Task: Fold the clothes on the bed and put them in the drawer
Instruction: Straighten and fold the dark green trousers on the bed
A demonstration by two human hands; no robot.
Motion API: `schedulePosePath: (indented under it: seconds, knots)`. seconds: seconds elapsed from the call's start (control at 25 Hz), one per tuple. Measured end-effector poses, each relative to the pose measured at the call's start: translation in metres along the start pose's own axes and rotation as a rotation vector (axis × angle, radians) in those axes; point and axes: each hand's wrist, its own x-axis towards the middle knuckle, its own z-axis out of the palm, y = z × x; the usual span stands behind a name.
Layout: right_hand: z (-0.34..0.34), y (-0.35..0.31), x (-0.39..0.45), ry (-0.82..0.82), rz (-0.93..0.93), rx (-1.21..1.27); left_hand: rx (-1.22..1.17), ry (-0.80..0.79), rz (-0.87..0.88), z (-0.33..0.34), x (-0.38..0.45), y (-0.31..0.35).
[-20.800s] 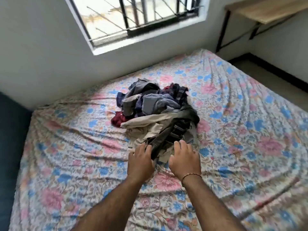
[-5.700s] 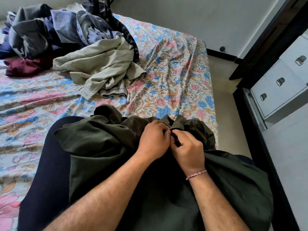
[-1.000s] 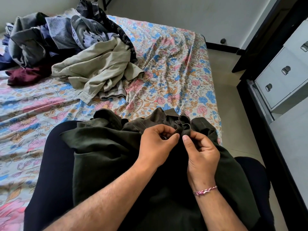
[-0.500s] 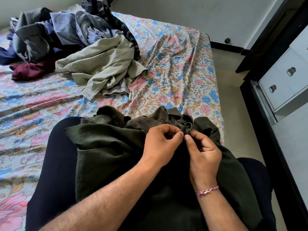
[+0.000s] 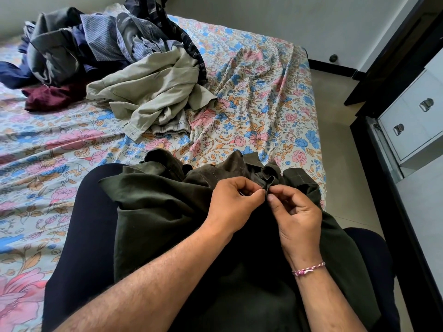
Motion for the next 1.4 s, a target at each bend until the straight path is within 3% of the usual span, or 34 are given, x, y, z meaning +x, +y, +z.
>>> schedulePosePath:
  seconds: [0.12,0.24,0.48,0.72,0.8,0.96,1.04,1.16,1.32,1.4]
  knots:
    - [-0.001,0.002,0.002,-0.05,0.009,0.04,-0.175,-0.102,-0.094,-0.003,0.002,0.0]
    - [0.0,0.007,0.004,-0.082,0.023,0.052,-0.2,-0.15,-0.133,-0.004,0.005,-0.003]
    - [0.0,0.013,0.006,-0.047,-0.132,-0.256,0.282,-0.097,0.114,-0.003,0.009,-0.006]
    - [0.005,0.012,0.002,-0.024,-0.285,-0.364,0.175,-0.091,0.059,-0.007,0.01,-0.006]
    - [0.006,0.011,0.004,0.008,-0.254,-0.306,0.112,-0.101,0.03,-0.006,0.011,-0.007]
    - [0.007,0.013,0.004,0.109,0.023,-0.117,0.087,-0.143,0.048,0.004,0.01,-0.008]
    - [0.004,0.012,0.005,0.025,0.092,-0.076,0.156,-0.088,0.103,0.006,0.011,-0.01]
    - [0.0,0.003,0.001,-0.164,0.044,-0.089,0.302,-0.081,0.262,-0.006,0.014,0.001]
    - [-0.023,-0.018,0.015,-0.233,-0.004,-0.431,0.899,-0.341,0.603,-0.053,0.032,0.05]
    - [-0.044,-0.037,0.04,-0.367,0.082,-0.384,1.086,-0.505,0.638,-0.081,0.056,0.085]
